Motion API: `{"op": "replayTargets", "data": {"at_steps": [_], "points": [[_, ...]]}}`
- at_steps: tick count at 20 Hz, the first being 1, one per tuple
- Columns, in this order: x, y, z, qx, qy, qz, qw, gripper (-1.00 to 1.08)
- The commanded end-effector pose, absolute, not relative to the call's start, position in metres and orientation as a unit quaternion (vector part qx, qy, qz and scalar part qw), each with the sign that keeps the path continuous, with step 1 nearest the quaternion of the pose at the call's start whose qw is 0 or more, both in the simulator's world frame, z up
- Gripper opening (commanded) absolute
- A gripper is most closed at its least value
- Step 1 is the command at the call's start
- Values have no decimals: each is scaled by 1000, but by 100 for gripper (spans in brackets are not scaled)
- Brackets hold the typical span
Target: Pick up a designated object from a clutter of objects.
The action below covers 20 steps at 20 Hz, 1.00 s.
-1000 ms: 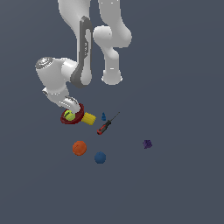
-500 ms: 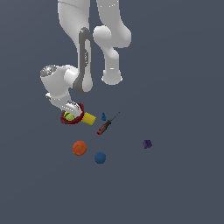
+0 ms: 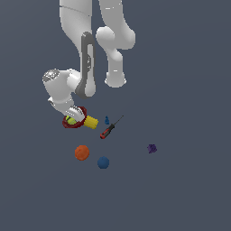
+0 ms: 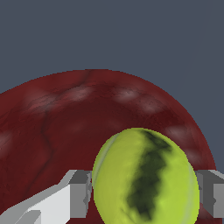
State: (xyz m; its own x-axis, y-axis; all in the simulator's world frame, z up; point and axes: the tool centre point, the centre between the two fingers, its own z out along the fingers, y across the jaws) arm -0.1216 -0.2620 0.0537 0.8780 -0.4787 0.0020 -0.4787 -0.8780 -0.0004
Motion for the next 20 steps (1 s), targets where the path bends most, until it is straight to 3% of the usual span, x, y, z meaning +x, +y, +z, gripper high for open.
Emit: {"op": "replayTargets", "data": {"at_steps": [1,11,20], "points": [[-122,-262,52,969,-247,0,0,-100],[-122,-261,59,969,-247,1,0,-100],[-126,-257,97,969,-247,1,0,-100]]}}
